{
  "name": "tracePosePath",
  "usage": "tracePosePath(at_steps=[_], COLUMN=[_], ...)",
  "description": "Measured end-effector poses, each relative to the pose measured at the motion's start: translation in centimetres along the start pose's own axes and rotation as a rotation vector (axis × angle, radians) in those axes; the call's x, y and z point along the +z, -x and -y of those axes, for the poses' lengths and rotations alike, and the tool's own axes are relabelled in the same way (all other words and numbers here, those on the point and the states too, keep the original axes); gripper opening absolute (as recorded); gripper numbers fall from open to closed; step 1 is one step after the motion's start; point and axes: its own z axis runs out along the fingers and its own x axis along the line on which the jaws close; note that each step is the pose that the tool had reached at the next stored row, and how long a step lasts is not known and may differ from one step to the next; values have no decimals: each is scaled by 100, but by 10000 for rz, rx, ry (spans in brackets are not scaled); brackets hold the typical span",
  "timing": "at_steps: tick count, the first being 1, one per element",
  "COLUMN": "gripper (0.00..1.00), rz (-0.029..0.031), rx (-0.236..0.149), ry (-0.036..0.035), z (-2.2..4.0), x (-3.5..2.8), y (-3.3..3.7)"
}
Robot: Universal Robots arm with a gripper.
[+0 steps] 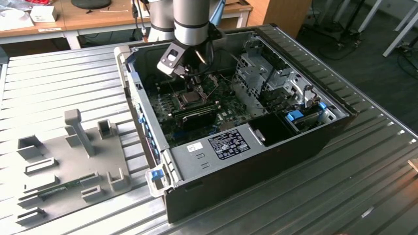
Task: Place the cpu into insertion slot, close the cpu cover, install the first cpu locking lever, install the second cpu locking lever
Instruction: 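Place the cpu into insertion slot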
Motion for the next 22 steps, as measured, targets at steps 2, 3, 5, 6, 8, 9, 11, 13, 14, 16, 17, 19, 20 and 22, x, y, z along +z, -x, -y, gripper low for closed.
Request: tracePosePath(at_steps=[2, 3, 5, 6, 8, 9, 11, 13, 14, 16, 17, 19, 20, 22], gripper=[11, 11, 11, 11, 11, 11, 11, 11, 11, 11, 11, 11, 11, 11], rz=[-2, -3, -3, -3, -3, -1, -3, -3, -2, -3, -3, -1, 0, -3], rx=[1, 1, 2, 2, 1, 1, 1, 1, 0, 1, 1, 1, 2, 2], ry=[1, 2, 2, 2, 2, 1, 2, 2, 1, 2, 2, 1, 0, -8], z=[-23, -25, -26, -26, -26, -25, -23, -21, -20, -19, -18, -18, -19, -35], x=[2, 2, 3, 3, 19, 35, 71, 107, 121, 140, 149, 151, 151, 155], y=[0, 0, -1, -1, -1, 1, 3, 6, 7, 8, 8, 9, 9, 8])
